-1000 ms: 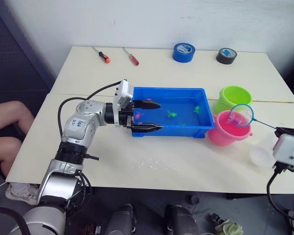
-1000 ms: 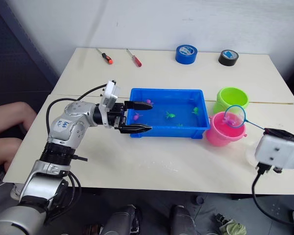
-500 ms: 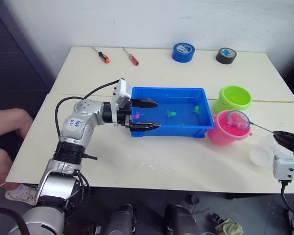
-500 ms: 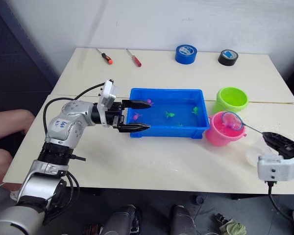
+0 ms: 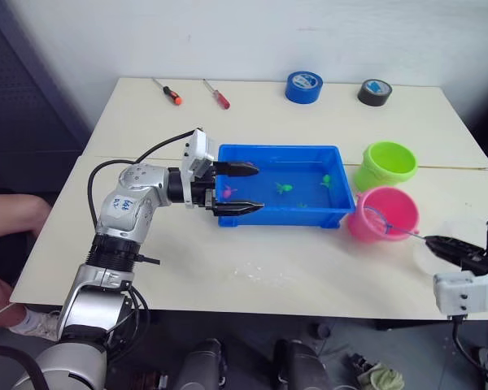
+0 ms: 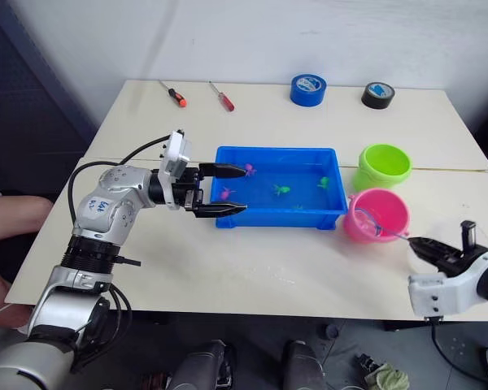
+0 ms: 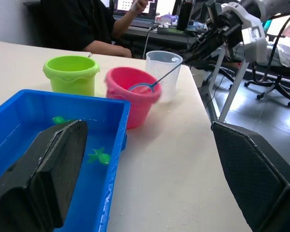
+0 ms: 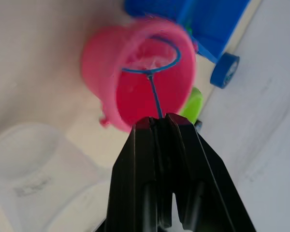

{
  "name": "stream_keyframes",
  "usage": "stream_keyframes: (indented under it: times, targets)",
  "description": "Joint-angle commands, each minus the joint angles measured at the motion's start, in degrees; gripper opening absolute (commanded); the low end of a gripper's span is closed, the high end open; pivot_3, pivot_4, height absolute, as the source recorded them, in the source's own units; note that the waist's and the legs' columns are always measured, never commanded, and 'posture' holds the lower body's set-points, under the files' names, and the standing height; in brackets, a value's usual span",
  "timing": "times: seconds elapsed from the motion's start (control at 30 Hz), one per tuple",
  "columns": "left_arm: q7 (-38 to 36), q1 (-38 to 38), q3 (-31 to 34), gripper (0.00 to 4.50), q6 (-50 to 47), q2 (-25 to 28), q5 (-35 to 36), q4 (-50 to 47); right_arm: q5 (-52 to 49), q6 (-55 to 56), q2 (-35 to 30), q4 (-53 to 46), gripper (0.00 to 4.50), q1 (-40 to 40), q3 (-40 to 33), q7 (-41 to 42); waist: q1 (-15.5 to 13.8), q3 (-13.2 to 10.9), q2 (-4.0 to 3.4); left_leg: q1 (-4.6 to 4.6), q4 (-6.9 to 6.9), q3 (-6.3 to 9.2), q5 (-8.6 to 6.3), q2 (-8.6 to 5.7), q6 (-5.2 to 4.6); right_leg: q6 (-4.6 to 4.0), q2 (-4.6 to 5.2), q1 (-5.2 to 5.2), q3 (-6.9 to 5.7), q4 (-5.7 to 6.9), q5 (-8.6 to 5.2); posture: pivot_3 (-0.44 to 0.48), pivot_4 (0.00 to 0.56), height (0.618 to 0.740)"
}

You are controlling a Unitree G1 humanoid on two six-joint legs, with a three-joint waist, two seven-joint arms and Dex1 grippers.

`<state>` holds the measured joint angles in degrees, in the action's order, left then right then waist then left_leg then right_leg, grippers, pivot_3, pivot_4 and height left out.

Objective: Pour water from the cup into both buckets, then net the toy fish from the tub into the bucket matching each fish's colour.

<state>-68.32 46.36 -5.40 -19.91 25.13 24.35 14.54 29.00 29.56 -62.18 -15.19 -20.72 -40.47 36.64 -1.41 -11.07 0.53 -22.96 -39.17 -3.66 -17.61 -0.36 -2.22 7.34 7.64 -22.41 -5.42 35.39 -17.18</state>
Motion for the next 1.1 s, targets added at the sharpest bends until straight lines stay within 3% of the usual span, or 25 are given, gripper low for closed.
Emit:
stream_keyframes:
  times: [0.03, 0.43, 0.57, 0.7, 0.83, 0.97, 1.1]
  targets:
    - [-0.05, 0.77, 0.97, 4.47, 0.86, -0.06, -0.06, -0.27, -0.30, -1.15, -0.21, -0.48, 0.00, 1.41, -3.65, -0.64, 0.04, 0.00, 0.00, 0.01, 0.00, 0.01, 0.00, 0.02, 0.00, 0.00, -0.02, 0.00, 0.00, 0.01, 0.00, 0.000, 0.150, 0.740]
    - [0.13, 0.37, 1.29, 4.47, 0.75, 0.48, -0.25, -0.32, -7.61, -5.44, 1.80, -3.32, 0.00, 3.34, -4.32, 2.46, -0.04, 0.00, 0.00, 0.11, 0.04, -0.03, -0.02, 0.04, 0.05, -0.01, -0.06, -0.02, 0.09, 0.12, 0.00, 0.000, 0.150, 0.740]
    - [0.65, -0.03, 1.87, 4.47, 0.33, 1.16, -0.36, 0.46, -17.47, -14.22, 4.28, -6.64, 0.00, 7.03, -3.19, 4.52, 0.00, 0.00, 0.00, 0.12, 0.03, -0.03, -0.02, 0.05, 0.05, -0.01, -0.07, -0.02, 0.09, 0.14, 0.00, 0.000, 0.150, 0.740]
    - [1.57, -2.96, 2.89, 4.47, 0.15, 4.34, -1.59, 0.89, -36.24, -35.58, 5.94, -13.49, 0.00, 15.36, 6.32, 8.09, 0.74, 0.01, -0.01, 0.24, 0.04, -0.05, -0.02, 0.10, 0.06, -0.01, -0.07, 0.02, 0.12, 0.23, 0.00, 0.000, 0.150, 0.740]
    - [3.45, -7.53, 5.94, 4.47, -0.92, 9.60, -1.89, -0.71, -45.14, -51.19, 6.18, -14.93, 0.00, 27.88, 19.27, 8.67, 1.44, 0.00, -0.01, 0.46, 0.08, 0.02, -0.09, 0.16, 0.16, -0.02, -0.07, 0.04, 0.12, 0.49, 0.00, 0.000, 0.150, 0.740]
    - [5.33, -13.86, 10.53, 4.47, -3.81, 15.54, -0.75, -6.05, -46.44, -59.18, 9.43, -10.04, 0.00, 41.82, 33.04, 10.34, 1.69, -0.01, -0.01, 0.42, 0.10, 0.05, -0.14, 0.21, 0.23, -0.07, 0.00, -0.04, 0.09, 0.48, -0.01, 0.000, 0.150, 0.740]
    - [8.13, -19.95, 14.89, 4.47, -6.47, 19.20, -0.03, -12.38, -42.43, -58.99, 12.92, -1.46, 0.00, 51.52, 44.27, 13.24, 1.48, -0.01, -0.02, 0.31, 0.06, 0.17, -0.22, 0.18, 0.22, -0.07, 0.04, -0.09, 0.08, 0.48, -0.01, 0.000, 0.150, 0.740]
